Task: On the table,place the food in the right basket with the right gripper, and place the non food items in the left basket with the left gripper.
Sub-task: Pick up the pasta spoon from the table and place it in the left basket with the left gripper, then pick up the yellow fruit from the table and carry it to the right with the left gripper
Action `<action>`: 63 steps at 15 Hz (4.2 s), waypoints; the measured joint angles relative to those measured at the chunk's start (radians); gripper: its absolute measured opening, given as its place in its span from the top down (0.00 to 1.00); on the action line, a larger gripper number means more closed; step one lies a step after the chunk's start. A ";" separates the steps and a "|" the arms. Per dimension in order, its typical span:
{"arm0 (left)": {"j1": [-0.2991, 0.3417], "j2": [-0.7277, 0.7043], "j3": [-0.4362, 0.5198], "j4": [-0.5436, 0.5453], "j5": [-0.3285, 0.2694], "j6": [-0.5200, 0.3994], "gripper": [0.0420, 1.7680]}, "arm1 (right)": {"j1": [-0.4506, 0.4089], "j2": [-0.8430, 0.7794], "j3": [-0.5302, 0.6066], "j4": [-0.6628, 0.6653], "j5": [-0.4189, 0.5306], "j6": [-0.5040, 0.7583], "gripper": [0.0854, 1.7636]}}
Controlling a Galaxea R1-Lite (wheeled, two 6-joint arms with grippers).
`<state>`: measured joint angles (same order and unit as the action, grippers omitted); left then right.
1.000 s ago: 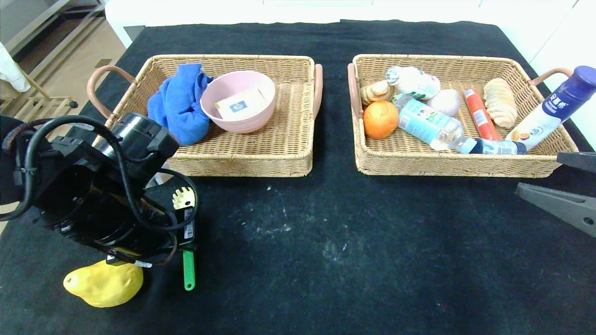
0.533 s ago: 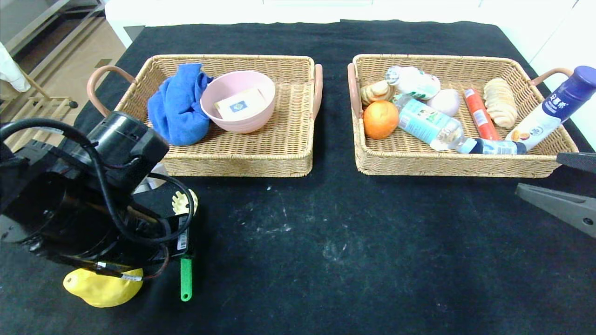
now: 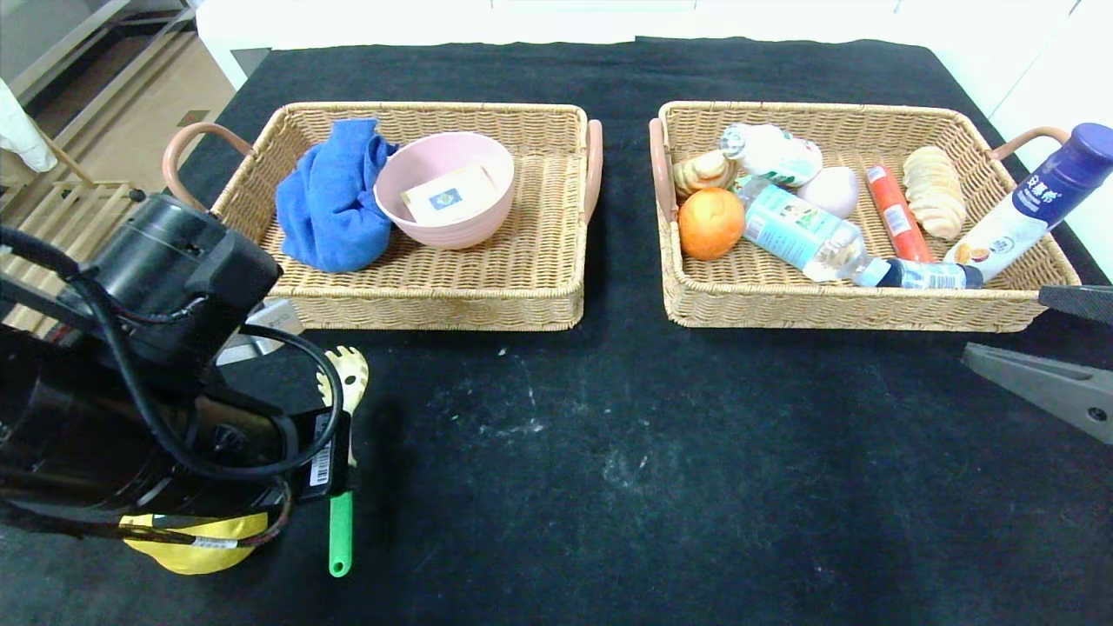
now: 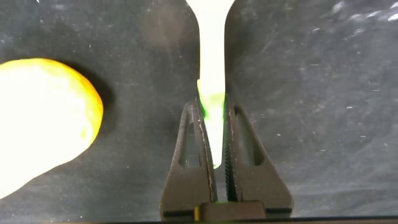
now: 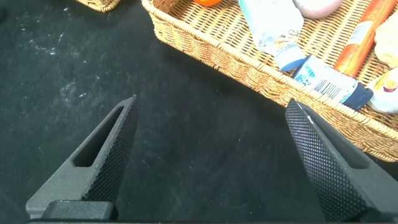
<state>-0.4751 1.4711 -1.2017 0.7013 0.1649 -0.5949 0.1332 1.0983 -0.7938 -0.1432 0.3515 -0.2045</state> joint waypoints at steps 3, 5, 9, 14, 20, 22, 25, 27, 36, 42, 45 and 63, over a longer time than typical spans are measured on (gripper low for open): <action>0.000 -0.030 -0.039 -0.026 0.000 0.060 0.91 | 0.002 0.001 0.001 0.000 0.000 0.001 0.03; 0.001 -0.043 -0.090 -0.026 0.002 0.097 0.91 | 0.003 0.001 0.001 0.000 0.000 0.000 0.03; 0.007 -0.039 -0.236 -0.027 0.003 0.184 0.91 | 0.003 0.001 0.001 0.000 -0.001 0.001 0.03; 0.009 0.045 -0.446 -0.029 -0.004 0.234 0.91 | 0.002 0.000 0.000 0.000 -0.001 0.001 0.03; -0.006 0.183 -0.576 -0.119 -0.008 0.271 0.91 | 0.001 0.001 -0.004 0.000 -0.001 0.000 0.03; -0.015 0.212 -0.581 -0.166 -0.008 0.294 0.91 | 0.001 0.001 -0.005 0.000 -0.002 0.000 0.03; -0.032 0.240 -0.580 -0.264 -0.011 0.322 0.91 | 0.001 0.001 -0.006 0.000 -0.002 0.001 0.03; -0.036 0.262 -0.580 -0.344 -0.027 0.361 0.91 | 0.001 0.001 -0.006 0.000 -0.002 0.001 0.03; -0.027 0.380 -0.570 -0.586 -0.071 0.502 0.91 | -0.003 0.001 -0.007 0.000 -0.003 0.000 0.03; -0.029 0.393 -0.566 -0.599 -0.074 0.518 0.66 | -0.003 0.001 -0.007 0.000 -0.002 0.001 0.03; -0.030 0.392 -0.561 -0.599 -0.074 0.517 0.46 | -0.003 0.001 -0.006 0.001 -0.002 0.001 0.03; -0.033 0.366 -0.553 -0.571 -0.066 0.520 0.07 | -0.002 0.003 -0.002 0.000 -0.002 0.000 0.03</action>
<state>-0.5079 1.8372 -1.7545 0.1302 0.0994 -0.0749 0.1313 1.1015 -0.7957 -0.1428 0.3491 -0.2043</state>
